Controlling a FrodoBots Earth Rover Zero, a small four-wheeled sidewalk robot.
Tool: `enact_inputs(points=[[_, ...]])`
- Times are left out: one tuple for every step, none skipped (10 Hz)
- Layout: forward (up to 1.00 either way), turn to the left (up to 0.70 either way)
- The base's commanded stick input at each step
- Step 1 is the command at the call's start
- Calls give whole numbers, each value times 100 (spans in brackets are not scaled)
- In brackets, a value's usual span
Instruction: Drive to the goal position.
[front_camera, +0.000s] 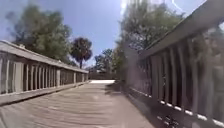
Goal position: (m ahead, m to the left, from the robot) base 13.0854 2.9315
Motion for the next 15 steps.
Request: enact_inputs(points=[[70,11],[70,8],[70,6],[70,3],[70,0],[70,0],[70,0],[70,0],[70,0],[70,0],[65,0],[43,0],[21,0],[0,0],[0,0]])
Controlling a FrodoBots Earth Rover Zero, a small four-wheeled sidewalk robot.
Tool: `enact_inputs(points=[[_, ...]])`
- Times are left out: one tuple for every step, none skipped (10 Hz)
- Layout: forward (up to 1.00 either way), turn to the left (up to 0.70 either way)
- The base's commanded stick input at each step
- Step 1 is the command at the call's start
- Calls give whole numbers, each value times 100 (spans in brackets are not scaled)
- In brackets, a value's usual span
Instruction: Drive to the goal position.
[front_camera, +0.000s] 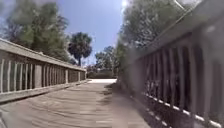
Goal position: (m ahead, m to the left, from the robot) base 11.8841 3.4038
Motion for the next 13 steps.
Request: enact_inputs(points=[[0,0],[0,0],[0,0],[0,0],[0,0],[0,0],[0,0],[34,0],[70,0],[70,0],[70,0],[70,0],[70,0]])
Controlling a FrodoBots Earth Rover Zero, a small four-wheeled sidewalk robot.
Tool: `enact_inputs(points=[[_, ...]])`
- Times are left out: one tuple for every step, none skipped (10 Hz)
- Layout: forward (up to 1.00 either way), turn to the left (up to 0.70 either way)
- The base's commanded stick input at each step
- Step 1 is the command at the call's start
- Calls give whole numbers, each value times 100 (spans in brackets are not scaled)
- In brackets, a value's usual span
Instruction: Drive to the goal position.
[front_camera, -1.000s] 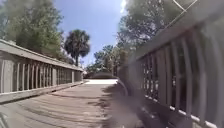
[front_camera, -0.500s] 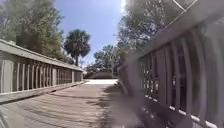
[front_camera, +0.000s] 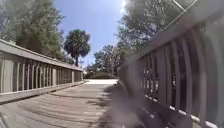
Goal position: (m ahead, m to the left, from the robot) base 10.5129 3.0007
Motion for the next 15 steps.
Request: enact_inputs(points=[[70,0],[70,0],[70,0],[70,0],[70,0],[70,0],[70,0],[70,0],[70,9],[70,14],[70,6],[70,1],[70,0],[70,0],[70,0]])
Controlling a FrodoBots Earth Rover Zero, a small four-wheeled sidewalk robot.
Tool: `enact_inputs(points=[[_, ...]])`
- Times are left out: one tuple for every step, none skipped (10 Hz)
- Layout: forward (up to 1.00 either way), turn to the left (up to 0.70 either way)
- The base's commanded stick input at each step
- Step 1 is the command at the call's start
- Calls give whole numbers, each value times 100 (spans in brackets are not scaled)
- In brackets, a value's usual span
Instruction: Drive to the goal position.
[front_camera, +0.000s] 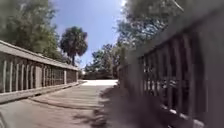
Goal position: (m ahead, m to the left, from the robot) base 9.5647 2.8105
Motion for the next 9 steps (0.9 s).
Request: enact_inputs(points=[[70,0],[70,0],[70,0],[70,0],[70,0],[70,0],[70,0],[70,0],[70,0]])
